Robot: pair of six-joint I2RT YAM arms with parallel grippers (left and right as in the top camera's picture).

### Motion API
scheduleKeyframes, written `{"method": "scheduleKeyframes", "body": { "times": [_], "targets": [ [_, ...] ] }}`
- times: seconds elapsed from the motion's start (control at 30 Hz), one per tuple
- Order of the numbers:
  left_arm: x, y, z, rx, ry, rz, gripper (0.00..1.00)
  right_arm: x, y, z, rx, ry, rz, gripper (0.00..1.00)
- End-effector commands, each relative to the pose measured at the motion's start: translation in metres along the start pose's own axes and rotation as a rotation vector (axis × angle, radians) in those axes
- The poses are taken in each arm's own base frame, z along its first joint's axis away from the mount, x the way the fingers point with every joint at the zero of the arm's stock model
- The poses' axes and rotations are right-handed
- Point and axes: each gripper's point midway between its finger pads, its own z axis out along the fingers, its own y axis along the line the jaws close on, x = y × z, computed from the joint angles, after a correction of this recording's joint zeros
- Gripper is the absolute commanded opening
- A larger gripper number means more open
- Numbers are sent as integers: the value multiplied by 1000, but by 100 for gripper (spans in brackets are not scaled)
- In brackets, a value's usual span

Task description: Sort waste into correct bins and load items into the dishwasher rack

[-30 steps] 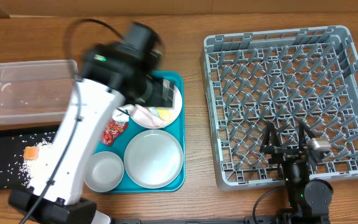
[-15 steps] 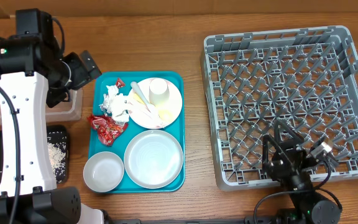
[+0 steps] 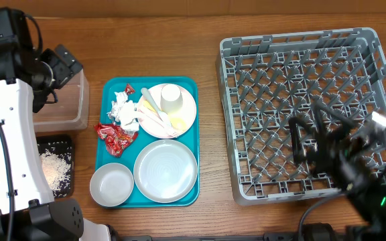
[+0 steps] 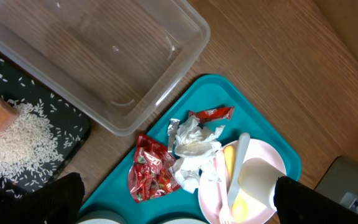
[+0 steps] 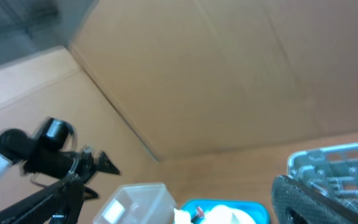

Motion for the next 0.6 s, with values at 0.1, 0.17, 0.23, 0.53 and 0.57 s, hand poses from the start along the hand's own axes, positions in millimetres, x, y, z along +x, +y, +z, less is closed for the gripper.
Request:
{"method": "scheduleKeyframes", "body": {
  "times": [0.1,0.17,0.23,0.53,0.57],
  "targets": [
    [-8,15,-5,33,21,-90,100,6,7,71,19,266,-94,100],
    [-12,25,-6,17,18,-112,100,25,9,93,35,356,-119,100],
    [-13,32,-6,6,22,-130,100,52,11,116,62,454,-165,100],
    [-14,38,-6,-7,23,-133,100,202,-6,181,171,807,-256,100],
    [-14,38,-6,-7,23,-134,100,213,-11,184,176,833,-255,100]
  ]
}}
